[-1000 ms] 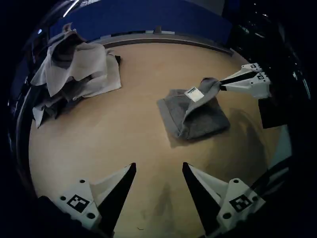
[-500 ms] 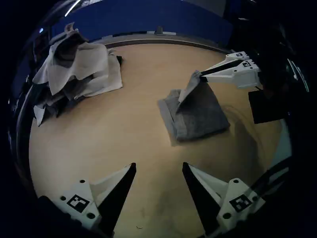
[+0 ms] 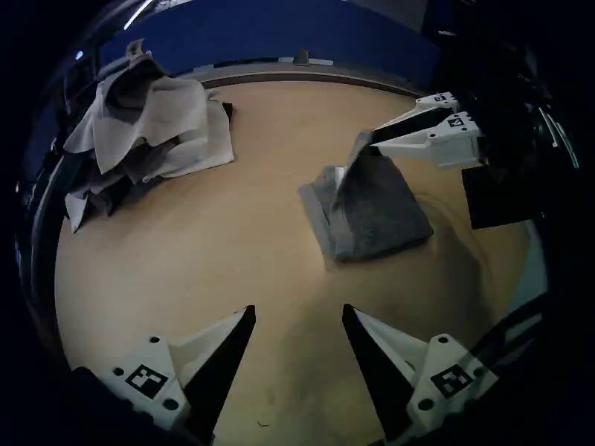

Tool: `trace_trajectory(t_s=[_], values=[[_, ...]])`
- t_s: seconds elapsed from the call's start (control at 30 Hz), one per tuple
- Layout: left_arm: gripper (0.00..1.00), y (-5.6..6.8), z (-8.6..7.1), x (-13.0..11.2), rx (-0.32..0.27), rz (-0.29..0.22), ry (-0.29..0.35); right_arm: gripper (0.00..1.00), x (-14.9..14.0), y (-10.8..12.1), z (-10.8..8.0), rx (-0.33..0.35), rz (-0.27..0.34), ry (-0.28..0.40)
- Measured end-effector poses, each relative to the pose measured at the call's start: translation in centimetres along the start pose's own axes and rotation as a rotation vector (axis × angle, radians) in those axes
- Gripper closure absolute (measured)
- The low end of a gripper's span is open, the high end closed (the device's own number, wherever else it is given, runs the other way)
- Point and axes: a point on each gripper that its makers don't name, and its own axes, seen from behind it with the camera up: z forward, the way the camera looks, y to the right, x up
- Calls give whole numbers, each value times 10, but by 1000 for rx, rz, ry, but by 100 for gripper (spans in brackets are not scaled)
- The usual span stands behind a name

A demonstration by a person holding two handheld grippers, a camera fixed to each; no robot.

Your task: Fold towel

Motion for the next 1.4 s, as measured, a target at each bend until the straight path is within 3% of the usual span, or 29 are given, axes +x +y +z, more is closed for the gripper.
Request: trace_trajectory(t_s=[0.47, 0.67, 1.0, 1.4], values=[[13, 1, 1, 2, -1, 5, -1, 23, 0, 2, -6, -18, -5, 12], [13, 1, -1, 4, 1, 8, 3, 22, -12, 1, -19, -23, 8, 5], [13, 3, -6, 6, 3, 4, 11, 22, -76, -16, -45, -19, 74, -69], [14, 9, -8, 5, 4, 14, 7, 25, -138, -41, -51, -6, 149, -135]])
